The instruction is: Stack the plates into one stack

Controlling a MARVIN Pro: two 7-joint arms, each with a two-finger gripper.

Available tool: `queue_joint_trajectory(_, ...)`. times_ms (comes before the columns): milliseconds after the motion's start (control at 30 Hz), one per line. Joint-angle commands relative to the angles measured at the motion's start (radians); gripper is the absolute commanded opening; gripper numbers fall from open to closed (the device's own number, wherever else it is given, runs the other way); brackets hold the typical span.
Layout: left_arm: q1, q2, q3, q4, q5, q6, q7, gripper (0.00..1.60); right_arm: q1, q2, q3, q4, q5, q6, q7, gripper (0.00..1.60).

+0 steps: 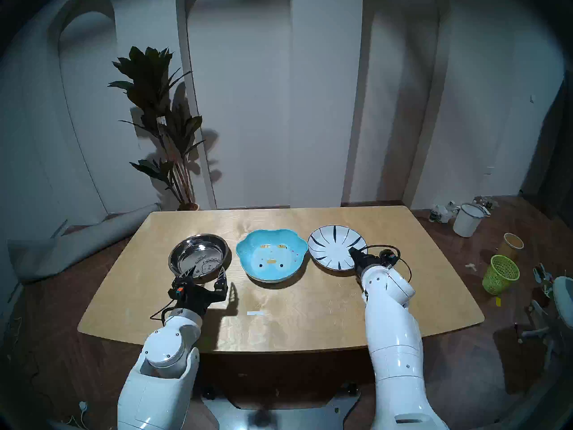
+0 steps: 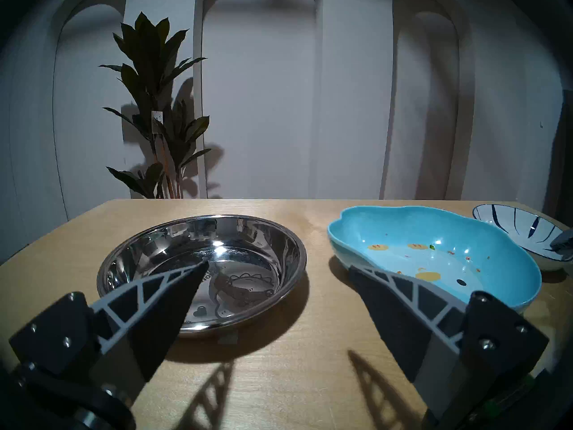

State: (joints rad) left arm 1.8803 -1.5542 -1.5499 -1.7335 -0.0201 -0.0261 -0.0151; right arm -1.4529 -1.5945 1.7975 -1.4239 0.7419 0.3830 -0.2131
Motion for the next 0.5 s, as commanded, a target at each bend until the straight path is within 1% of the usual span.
queue_joint_trajectory(0,-0.006,0.000,0.000,-0.021,0.002,-0.003,0.001,1.60,-0.016,-0.009,0.013,-0.055,0.018,-0.020,0.023,0.00)
queue_joint_trajectory(267,-0.006,0.000,0.001,-0.021,0.001,-0.003,0.001,1.60,-0.026,-0.035,0.054,-0.093,0.051,-0.035,0.008,0.00)
queue_joint_trajectory(333,-0.006,0.000,0.001,-0.020,0.001,-0.003,0.001,1.60,-0.029,-0.039,0.060,-0.099,0.069,-0.045,0.003,0.00)
queue_joint_trajectory(367,-0.006,0.000,0.001,-0.020,0.001,-0.003,0.001,1.60,-0.029,-0.039,0.065,-0.101,0.093,-0.042,0.003,0.00)
queue_joint_trajectory(400,-0.006,0.000,0.001,-0.020,0.001,-0.003,0.001,1.60,-0.030,-0.042,0.069,-0.105,0.102,-0.051,-0.005,0.00)
queue_joint_trajectory(467,-0.006,0.000,0.001,-0.020,0.001,-0.003,0.001,1.60,-0.031,-0.042,0.078,-0.107,0.133,-0.046,0.003,0.00)
